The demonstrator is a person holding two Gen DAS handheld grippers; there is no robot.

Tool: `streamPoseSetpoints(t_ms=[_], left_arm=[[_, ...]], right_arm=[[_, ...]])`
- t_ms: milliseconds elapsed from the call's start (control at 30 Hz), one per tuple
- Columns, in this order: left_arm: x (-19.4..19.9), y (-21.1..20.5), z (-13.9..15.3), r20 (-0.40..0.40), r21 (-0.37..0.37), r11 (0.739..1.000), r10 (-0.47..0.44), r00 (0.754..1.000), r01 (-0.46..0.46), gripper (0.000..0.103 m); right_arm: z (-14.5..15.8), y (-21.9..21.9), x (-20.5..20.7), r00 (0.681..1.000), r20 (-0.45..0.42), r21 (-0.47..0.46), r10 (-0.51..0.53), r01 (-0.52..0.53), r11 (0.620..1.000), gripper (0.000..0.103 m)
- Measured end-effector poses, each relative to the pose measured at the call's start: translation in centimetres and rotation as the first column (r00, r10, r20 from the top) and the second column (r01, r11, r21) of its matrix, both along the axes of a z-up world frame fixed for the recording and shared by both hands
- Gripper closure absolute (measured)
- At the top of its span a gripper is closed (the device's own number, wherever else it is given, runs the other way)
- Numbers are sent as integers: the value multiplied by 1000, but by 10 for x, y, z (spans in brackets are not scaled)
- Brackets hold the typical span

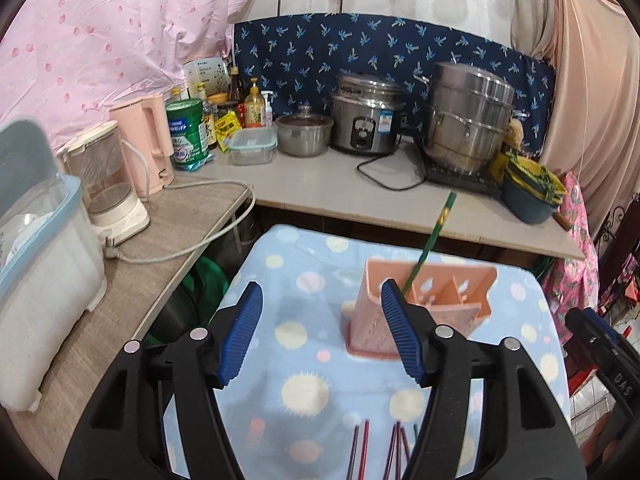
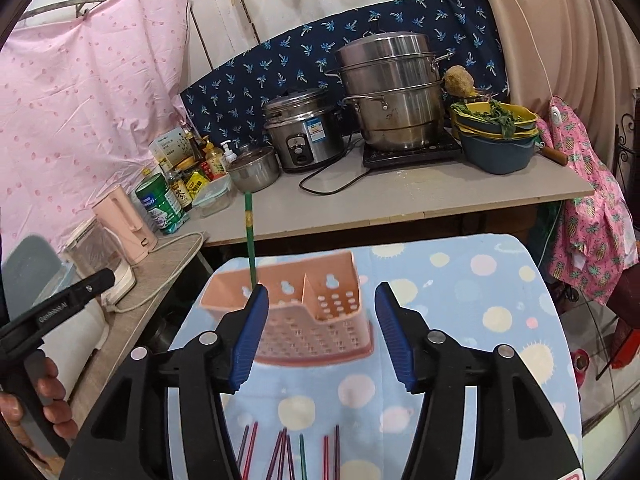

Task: Organize utensils
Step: 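Move both open tools back down to the remaining chopsticks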

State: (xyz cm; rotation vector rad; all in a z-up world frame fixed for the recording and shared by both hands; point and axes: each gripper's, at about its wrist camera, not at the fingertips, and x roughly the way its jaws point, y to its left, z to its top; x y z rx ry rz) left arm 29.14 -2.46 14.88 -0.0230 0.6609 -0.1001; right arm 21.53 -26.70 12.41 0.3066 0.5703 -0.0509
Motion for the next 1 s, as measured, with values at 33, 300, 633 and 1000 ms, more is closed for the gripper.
streamPoseSetpoints(t_ms=[33,300,633,1000], left_arm=[[-6,1,-4,-8,2,1000,-1,1000,1,44],[-51,9,-37,-68,21,1000,0,998,1,44],[-91,13,-77,-146,47,999,-2,989,9,44],[-133,17,-124,-232,89,996,-10,973,31,44]], right_arm=[[-2,2,-8,1000,-3,-2,0,0,1000,47],[-32,12,-62,998,-57,-21,0,-2,1000,46],[-76,21,-109,989,-149,-35,0,-5,999,46],[-119,27,-144,972,-237,-31,0,-8,999,46]])
